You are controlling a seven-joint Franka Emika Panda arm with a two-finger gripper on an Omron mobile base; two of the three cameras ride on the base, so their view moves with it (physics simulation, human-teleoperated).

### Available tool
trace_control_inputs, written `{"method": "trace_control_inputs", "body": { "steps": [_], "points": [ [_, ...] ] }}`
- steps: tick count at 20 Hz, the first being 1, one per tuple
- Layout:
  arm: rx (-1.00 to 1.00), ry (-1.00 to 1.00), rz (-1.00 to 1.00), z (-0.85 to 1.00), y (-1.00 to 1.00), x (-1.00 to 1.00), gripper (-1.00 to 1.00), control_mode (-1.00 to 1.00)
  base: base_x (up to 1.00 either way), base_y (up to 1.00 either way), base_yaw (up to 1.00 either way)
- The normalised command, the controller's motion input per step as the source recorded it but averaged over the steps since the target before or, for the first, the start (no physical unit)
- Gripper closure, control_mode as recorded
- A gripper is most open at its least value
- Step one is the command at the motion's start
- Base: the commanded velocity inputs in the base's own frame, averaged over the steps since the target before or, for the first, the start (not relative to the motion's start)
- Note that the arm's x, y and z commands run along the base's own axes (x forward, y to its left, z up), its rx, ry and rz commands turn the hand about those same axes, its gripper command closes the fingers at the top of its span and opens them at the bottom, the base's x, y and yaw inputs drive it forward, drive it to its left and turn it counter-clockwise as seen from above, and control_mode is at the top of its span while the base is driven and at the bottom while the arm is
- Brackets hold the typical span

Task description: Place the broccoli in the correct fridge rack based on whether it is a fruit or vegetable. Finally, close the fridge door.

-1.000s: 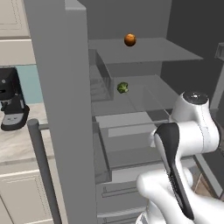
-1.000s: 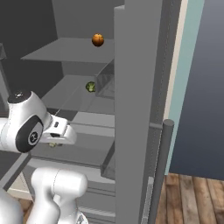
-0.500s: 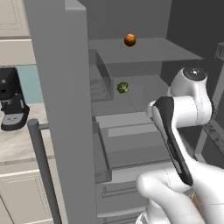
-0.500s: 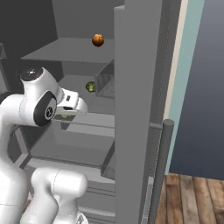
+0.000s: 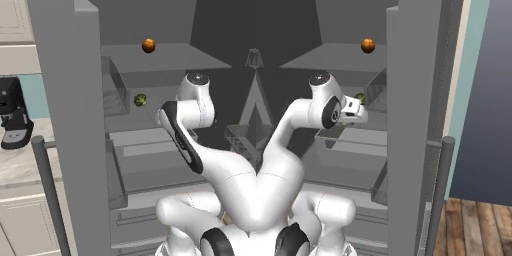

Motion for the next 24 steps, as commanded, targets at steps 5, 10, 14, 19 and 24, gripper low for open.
{"method": "trace_control_inputs", "body": {
  "steps": [5, 10, 14, 19, 24],
  "points": [
    [0.00, -0.08, 0.00, -0.53, -0.01, 0.66, 1.00, -1.00, 0.00, 0.00, 0.00],
    [0.00, -0.03, 0.00, -0.21, -0.02, 0.58, 1.00, -1.00, 0.00, 0.00, 0.00],
    [0.00, -0.01, 0.00, -0.26, -0.05, 0.51, 1.00, -1.00, 0.00, 0.00, 0.00],
    [0.00, -0.01, 0.00, -0.18, -0.06, 0.46, 1.00, -1.00, 0.00, 0.00, 0.00],
    [0.00, 0.00, 0.00, -0.13, -0.09, 0.52, 1.00, -1.00, 0.00, 0.00, 0.00]
  ]
}}
